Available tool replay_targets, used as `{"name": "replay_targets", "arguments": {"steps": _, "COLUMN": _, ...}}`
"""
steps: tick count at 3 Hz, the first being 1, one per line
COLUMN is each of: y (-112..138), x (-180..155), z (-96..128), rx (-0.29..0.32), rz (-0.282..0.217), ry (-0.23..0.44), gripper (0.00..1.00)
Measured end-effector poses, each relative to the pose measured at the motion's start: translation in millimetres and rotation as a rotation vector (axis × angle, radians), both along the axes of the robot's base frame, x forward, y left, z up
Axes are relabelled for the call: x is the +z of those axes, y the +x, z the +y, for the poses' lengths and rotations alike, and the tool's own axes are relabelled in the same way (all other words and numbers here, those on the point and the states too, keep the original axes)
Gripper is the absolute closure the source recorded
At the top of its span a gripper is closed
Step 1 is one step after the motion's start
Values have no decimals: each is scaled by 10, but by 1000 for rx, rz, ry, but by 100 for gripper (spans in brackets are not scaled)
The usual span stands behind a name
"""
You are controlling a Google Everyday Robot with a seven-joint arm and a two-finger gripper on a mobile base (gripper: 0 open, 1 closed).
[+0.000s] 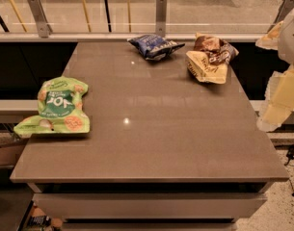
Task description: Move brown chip bag near green rice chip bag
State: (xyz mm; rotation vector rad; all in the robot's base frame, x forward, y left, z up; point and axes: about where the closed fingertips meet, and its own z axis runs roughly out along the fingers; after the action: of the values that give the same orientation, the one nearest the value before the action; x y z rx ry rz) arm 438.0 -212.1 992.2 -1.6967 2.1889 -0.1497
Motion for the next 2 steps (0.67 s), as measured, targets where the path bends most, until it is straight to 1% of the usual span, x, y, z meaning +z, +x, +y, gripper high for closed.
{"name": "replay_targets", "arguments": {"steps": 1, "y": 42, "x": 35, "z": -7, "rx": -5, "rz": -34, "ry": -1, "gripper": 0}}
{"name": "replay_targets", "arguments": {"steps": 2, "y": 42, "x": 36, "z": -7, "rx": -5, "rz": -34, "ry": -1, "gripper": 0}}
